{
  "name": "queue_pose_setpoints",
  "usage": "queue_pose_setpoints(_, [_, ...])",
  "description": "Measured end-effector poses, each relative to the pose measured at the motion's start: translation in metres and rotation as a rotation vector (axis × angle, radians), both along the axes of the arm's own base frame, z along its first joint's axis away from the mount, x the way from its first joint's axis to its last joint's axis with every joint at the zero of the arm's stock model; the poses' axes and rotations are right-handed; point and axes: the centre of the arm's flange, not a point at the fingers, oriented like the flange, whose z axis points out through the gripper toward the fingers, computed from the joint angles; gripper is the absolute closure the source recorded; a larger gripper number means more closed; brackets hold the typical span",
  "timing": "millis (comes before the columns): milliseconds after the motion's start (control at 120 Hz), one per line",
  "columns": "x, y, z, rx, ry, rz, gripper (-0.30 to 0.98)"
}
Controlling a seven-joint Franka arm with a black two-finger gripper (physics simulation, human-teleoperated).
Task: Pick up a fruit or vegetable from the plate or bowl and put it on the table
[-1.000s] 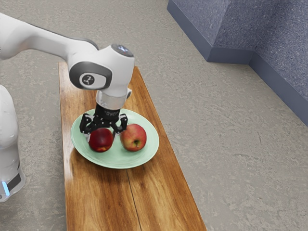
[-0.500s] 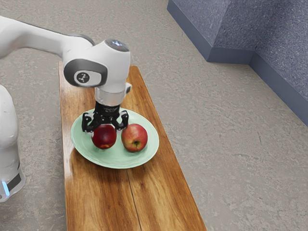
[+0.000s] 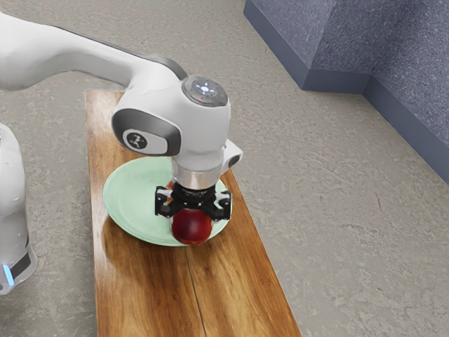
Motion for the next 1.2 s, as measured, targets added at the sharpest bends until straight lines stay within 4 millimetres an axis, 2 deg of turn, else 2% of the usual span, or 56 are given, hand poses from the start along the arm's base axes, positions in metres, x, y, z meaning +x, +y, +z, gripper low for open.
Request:
queue_pose_setpoints(158, [0.043, -0.018, -0.018, -0.025, 0.021, -0.044, 0.27])
queue_pose_setpoints(375, [0.061, -0.047, -0.027, -0.070, -0.003, -0.086, 0.28])
queue_pose_setpoints(558, [0.080, -0.052, -0.050, -0.125, 0.032, -0.072, 0.27])
queue_pose_setpoints(583, [0.082, -0.051, -0.052, -0.131, 0.034, -0.069, 0.27])
queue_pose_setpoints(633, [0.086, -0.054, -0.053, -0.150, 0.027, -0.067, 0.16])
queue_pose_setpoints(692, [0.088, -0.059, -0.051, -0.168, 0.011, -0.066, 0.11])
queue_pose_setpoints(1033, [0.091, -0.062, -0.043, -0.198, -0.046, -0.038, 0.02])
queue_pose_setpoints(1100, [0.091, -0.058, -0.034, -0.194, -0.070, -0.021, 0.01])
queue_pose_setpoints(1142, [0.105, -0.028, -0.017, -0.190, -0.117, 0.043, 0.01])
queue_pose_setpoints(1183, [0.129, 0.009, 0.023, -0.209, -0.185, 0.133, 0.01])
queue_pose_setpoints(1200, [0.136, 0.021, 0.047, -0.223, -0.216, 0.168, 0.01])
